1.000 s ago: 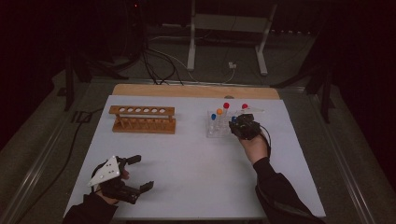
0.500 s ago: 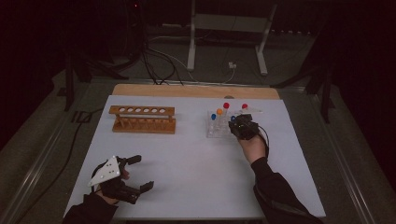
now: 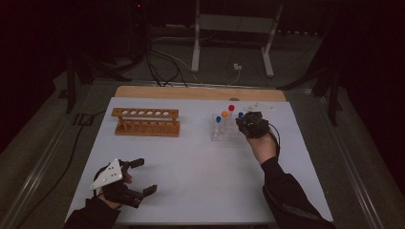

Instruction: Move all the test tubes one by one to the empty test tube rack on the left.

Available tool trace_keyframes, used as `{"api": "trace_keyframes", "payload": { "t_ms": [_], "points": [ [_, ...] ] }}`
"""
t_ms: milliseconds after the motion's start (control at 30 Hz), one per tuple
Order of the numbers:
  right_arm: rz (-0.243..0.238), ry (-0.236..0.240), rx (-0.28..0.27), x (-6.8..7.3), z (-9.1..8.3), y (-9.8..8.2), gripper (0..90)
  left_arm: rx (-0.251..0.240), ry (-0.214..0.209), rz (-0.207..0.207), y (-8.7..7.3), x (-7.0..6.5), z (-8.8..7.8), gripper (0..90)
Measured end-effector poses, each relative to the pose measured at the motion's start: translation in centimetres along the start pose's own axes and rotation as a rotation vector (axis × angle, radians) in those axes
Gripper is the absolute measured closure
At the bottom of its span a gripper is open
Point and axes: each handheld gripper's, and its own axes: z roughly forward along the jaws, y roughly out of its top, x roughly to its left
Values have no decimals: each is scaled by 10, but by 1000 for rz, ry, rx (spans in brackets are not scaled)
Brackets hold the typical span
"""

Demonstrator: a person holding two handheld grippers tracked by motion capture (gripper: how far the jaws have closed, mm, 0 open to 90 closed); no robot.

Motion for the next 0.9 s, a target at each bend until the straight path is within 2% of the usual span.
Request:
{"api": "trace_keyframes", "payload": {
  "t_ms": [267, 333, 567, 633, 700, 767, 800, 867, 900],
  "points": [
    [-40, 3, -34, 1, -18, 13, 770, 6, -1, 0, 0, 0, 0, 4],
    [-50, 19, -45, 2, -24, 17, 770, 9, 1, 1, 0, 0, 1, 4],
    [-84, 45, -59, 11, -34, 20, 770, 21, -2, -16, 2, -3, 1, 4],
    [-105, 68, -59, 17, -38, 20, 771, 13, 5, -9, 3, -4, 0, 4],
    [-120, 80, -57, 22, -40, 20, 770, 15, -7, -24, 5, -4, 1, 4],
    [-129, 84, -55, 25, -40, 19, 770, 38, -3, -31, 7, -5, 2, 4],
    [-140, 100, -54, 29, -42, 18, 770, 71, 6, -37, 9, -8, 4, 4],
    [-151, 106, -52, 31, -42, 17, 770, 81, 6, -33, 11, -10, 4, 4],
    [-162, 122, -49, 36, -42, 15, 770, 77, 4, -49, 14, -13, 6, 4]
  ]
}}
